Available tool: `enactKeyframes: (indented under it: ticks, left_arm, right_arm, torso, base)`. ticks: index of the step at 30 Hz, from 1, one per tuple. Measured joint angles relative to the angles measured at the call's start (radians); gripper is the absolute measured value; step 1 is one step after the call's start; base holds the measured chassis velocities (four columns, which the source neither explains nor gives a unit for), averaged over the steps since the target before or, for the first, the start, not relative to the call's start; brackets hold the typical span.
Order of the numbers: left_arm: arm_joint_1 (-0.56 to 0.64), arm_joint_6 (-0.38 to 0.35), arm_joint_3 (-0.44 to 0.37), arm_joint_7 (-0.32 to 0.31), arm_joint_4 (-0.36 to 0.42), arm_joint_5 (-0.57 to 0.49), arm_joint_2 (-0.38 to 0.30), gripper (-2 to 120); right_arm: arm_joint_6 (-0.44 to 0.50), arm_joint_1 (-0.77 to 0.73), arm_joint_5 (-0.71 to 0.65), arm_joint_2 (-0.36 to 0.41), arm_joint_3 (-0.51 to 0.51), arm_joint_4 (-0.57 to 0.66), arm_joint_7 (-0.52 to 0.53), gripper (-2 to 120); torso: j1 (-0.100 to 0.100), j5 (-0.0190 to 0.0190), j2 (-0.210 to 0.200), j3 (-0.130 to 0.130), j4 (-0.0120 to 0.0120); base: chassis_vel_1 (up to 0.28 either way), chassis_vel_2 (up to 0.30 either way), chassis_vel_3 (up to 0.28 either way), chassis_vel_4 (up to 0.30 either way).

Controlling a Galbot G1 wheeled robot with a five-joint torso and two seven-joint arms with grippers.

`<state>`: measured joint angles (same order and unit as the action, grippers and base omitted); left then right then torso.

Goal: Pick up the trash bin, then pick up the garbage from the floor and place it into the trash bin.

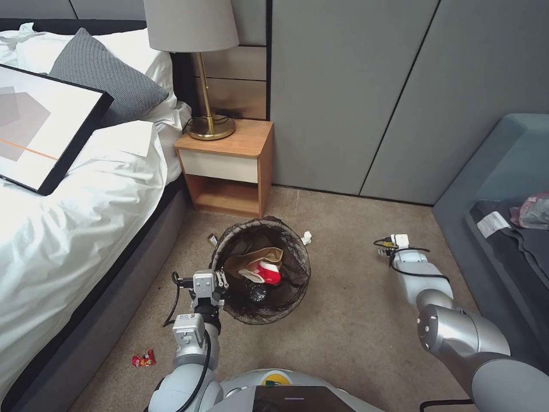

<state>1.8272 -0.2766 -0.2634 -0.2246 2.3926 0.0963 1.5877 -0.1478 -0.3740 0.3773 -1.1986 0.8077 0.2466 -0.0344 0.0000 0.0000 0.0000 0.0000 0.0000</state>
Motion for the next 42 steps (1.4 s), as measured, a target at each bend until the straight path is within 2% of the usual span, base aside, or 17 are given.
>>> enactKeyframes:
  ticks: [22, 28, 33, 34, 42]
  left_arm:
    - [0.000, 0.000, 0.000, 0.000, 0.000, 0.000, 0.000, 0]
    - [0.000, 0.000, 0.000, 0.000, 0.000, 0.000, 0.000, 0]
    - [0.000, 0.000, 0.000, 0.000, 0.000, 0.000, 0.000, 0]
    - [0.000, 0.000, 0.000, 0.000, 0.000, 0.000, 0.000, 0]
    - [0.000, 0.000, 0.000, 0.000, 0.000, 0.000, 0.000, 0]
  right_arm:
    - [0.003, -0.011, 0.002, 0.004, -0.002, 0.007, -0.002, 100]
    - [0.023, -0.015, 0.001, 0.000, -0.004, 0.019, -0.011, 100]
    - [0.035, -0.022, 0.009, -0.002, -0.013, 0.037, -0.026, 100]
    - [0.040, -0.024, 0.025, -0.007, -0.024, 0.052, -0.032, 100]
    - [0.046, -0.016, 0.077, -0.025, -0.077, 0.086, -0.045, 100]
  torso:
    - [0.000, 0.0000, 0.000, 0.000, 0.0001]
    - [0.000, -0.0001, 0.000, 0.000, -0.0009]
    - [0.000, 0.0000, 0.000, 0.000, -0.0003]
    - [0.000, 0.0000, 0.000, 0.000, 0.0006]
    - [0.000, -0.0001, 0.000, 0.000, -0.0003]
  base:
    - [-0.023, -0.019, -0.020, -0.025]
    - [-0.066, -0.062, -0.071, -0.075]
    - [0.000, 0.000, 0.000, 0.000]
    - [0.000, 0.000, 0.000, 0.000]
    - [0.000, 0.000, 0.000, 0.000]
